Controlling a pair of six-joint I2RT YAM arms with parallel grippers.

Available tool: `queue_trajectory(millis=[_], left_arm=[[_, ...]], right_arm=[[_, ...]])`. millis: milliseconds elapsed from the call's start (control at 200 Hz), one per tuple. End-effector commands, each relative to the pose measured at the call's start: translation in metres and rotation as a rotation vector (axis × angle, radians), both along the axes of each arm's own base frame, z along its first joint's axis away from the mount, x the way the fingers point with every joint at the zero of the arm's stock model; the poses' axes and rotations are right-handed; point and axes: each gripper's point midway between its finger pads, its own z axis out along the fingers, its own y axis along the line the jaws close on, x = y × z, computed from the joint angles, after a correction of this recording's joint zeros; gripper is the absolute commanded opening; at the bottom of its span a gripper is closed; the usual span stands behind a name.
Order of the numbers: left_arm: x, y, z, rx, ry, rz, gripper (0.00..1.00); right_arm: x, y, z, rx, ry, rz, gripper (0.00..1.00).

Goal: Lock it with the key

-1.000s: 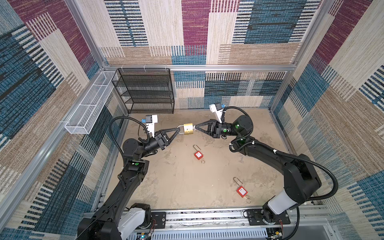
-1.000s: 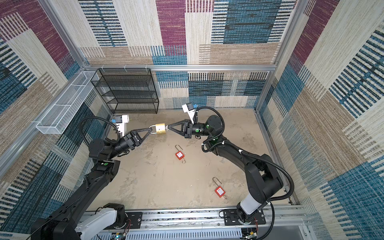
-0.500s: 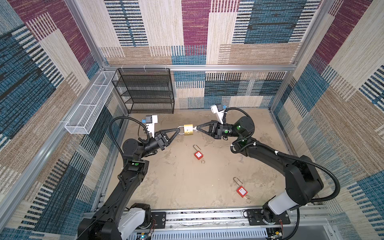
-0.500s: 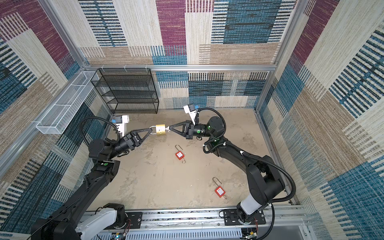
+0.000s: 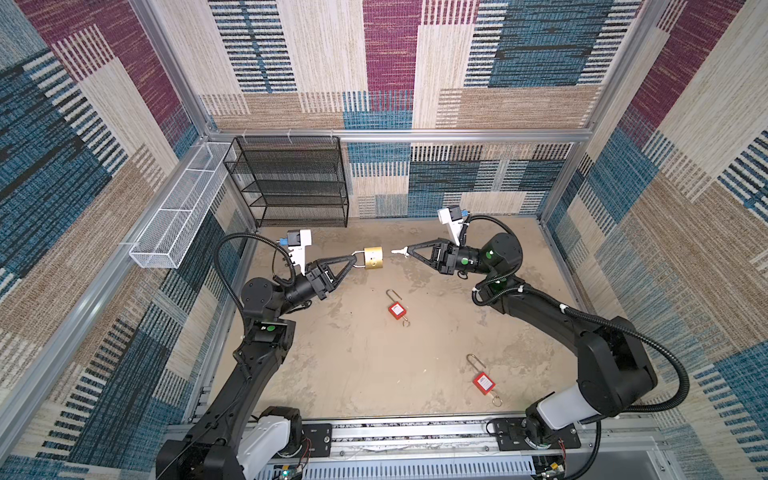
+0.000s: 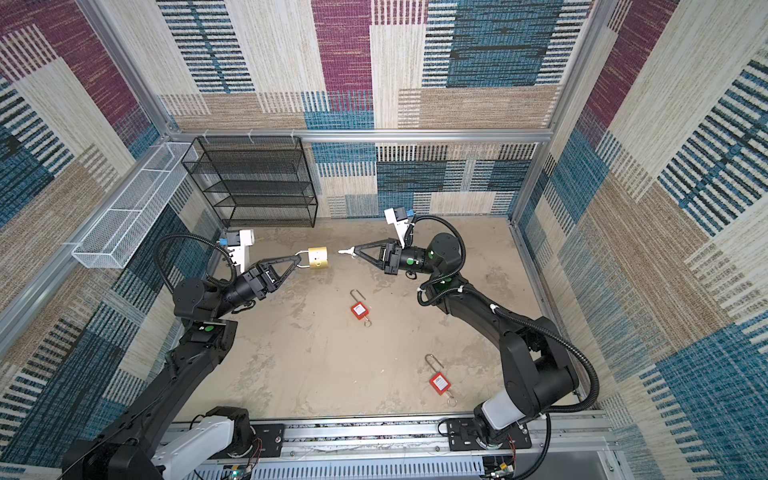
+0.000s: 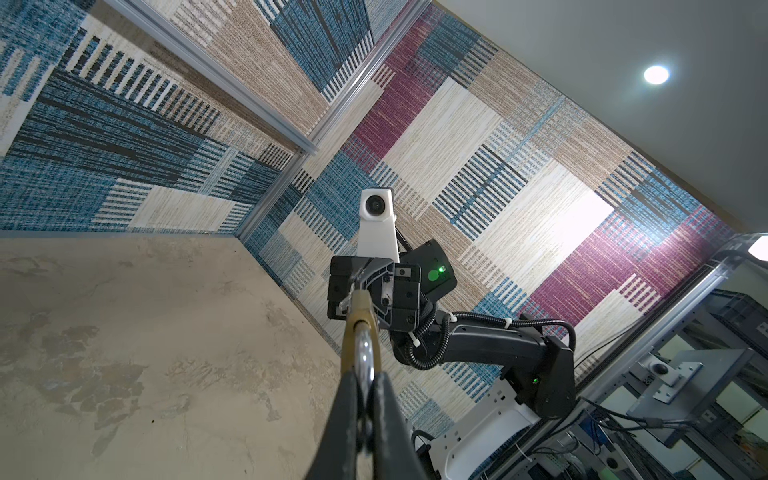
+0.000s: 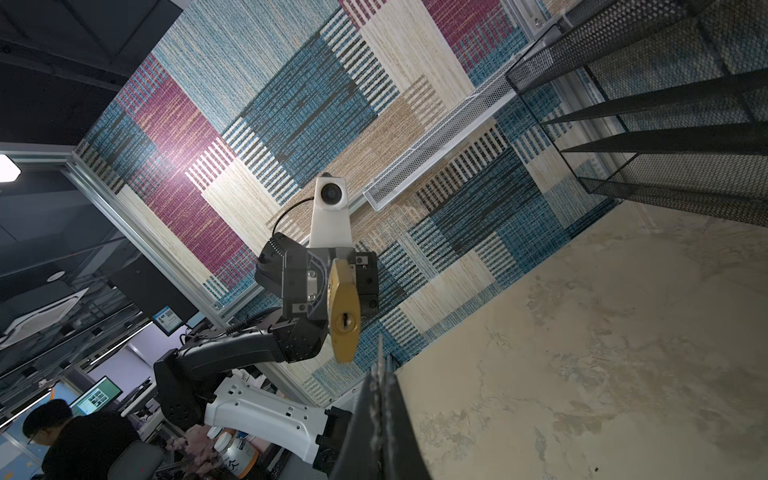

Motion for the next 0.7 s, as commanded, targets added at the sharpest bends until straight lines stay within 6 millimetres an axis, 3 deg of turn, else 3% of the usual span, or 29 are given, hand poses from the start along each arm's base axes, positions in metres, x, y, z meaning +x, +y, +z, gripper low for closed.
queue_trajectory(millis=[0, 125, 371, 501, 696], left_arm=[[0.0, 0.001, 0.007, 0.037, -0.053, 0.012, 0.0], [0.007, 0.0, -0.023, 0.21, 0.029, 0.052, 0.0], [0.001, 0.015, -0.067, 0.615, 0.143, 0.091, 0.0], [-0.007, 0.019, -0.095, 0.799, 0.2, 0.06, 0.0], [-0.018, 0.008, -0.133, 1.032, 0.193, -0.066, 0.0]], right_arm=[[0.004, -0.011, 0.0, -0.009, -0.013, -0.034, 0.0], [0.01, -0.027, -0.011, -0.04, 0.007, -0.083, 0.0], [0.015, -0.043, -0.024, -0.12, 0.006, -0.166, 0.0], [0.022, -0.05, -0.025, -0.129, 0.021, -0.207, 0.0], [0.024, -0.055, -0.021, -0.139, 0.022, -0.233, 0.0]])
